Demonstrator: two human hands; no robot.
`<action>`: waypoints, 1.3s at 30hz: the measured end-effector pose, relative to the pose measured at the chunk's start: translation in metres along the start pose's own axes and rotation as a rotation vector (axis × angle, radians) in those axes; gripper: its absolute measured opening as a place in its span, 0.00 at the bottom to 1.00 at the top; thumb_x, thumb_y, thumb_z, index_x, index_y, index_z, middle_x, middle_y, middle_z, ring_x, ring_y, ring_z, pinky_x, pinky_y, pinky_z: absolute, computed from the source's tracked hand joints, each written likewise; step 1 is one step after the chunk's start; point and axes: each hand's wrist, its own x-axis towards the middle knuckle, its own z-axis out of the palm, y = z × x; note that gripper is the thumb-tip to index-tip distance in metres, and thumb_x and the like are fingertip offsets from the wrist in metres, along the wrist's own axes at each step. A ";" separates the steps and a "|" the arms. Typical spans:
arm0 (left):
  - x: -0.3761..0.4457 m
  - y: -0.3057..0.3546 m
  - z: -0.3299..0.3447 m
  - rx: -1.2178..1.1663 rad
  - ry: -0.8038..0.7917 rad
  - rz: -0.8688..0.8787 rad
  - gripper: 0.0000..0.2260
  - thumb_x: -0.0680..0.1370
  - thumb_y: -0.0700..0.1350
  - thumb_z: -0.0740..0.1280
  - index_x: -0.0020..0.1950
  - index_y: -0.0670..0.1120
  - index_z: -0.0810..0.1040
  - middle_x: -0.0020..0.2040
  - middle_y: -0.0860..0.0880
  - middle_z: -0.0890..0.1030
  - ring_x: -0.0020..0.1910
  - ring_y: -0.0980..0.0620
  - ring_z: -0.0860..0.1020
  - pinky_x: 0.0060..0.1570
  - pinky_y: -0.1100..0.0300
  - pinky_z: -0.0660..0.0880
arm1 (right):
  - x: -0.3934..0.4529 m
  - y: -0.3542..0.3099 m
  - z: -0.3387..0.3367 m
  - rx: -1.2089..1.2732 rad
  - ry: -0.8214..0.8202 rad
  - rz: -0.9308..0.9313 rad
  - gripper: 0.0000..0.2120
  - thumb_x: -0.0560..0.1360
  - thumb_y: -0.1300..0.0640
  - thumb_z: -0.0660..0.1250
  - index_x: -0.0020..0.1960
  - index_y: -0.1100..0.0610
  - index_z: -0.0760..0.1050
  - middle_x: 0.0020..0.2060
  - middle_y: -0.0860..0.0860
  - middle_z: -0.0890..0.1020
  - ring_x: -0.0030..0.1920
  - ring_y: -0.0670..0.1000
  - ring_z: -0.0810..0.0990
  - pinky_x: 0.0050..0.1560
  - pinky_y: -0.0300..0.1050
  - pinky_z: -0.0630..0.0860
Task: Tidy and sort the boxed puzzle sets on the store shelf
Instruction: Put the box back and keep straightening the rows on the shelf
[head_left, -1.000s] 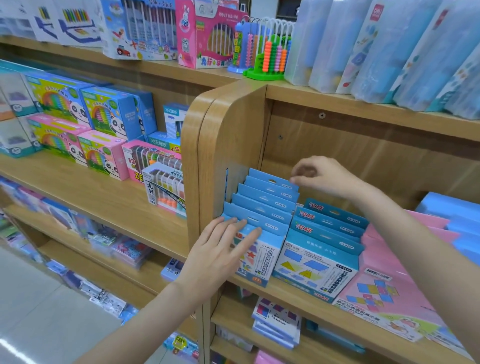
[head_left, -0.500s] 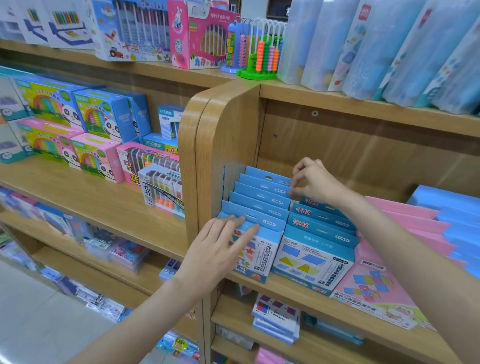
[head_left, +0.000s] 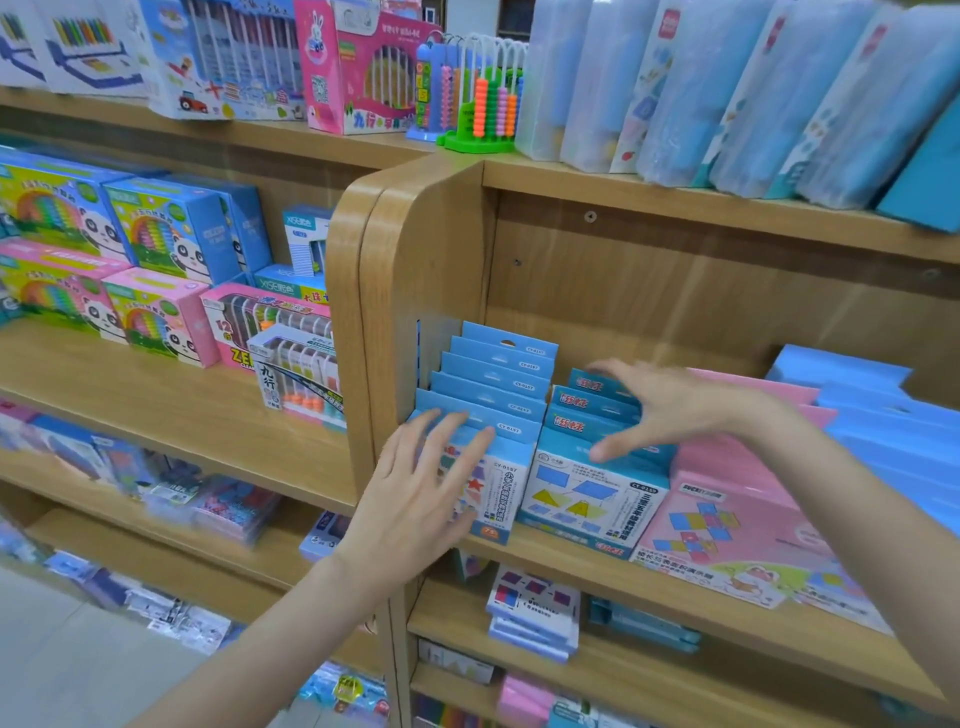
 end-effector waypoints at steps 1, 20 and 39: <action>0.001 0.005 0.001 0.000 0.008 0.007 0.39 0.65 0.57 0.73 0.71 0.47 0.62 0.68 0.41 0.64 0.66 0.41 0.64 0.66 0.46 0.61 | 0.001 0.000 0.003 -0.068 -0.049 0.028 0.56 0.55 0.27 0.66 0.74 0.44 0.43 0.73 0.54 0.58 0.71 0.56 0.60 0.71 0.55 0.57; 0.010 0.022 0.020 0.023 -0.040 -0.031 0.43 0.60 0.56 0.77 0.70 0.50 0.63 0.73 0.42 0.57 0.71 0.38 0.55 0.67 0.41 0.49 | 0.004 -0.024 0.024 -0.332 0.043 -0.073 0.55 0.58 0.35 0.73 0.72 0.44 0.41 0.54 0.50 0.61 0.53 0.55 0.64 0.56 0.50 0.60; 0.036 0.047 0.008 0.014 -0.122 0.111 0.35 0.71 0.64 0.60 0.72 0.47 0.59 0.73 0.42 0.56 0.73 0.43 0.53 0.69 0.40 0.48 | -0.060 0.034 0.033 -0.150 0.119 -0.044 0.54 0.61 0.29 0.65 0.75 0.48 0.41 0.76 0.48 0.45 0.75 0.48 0.43 0.73 0.55 0.34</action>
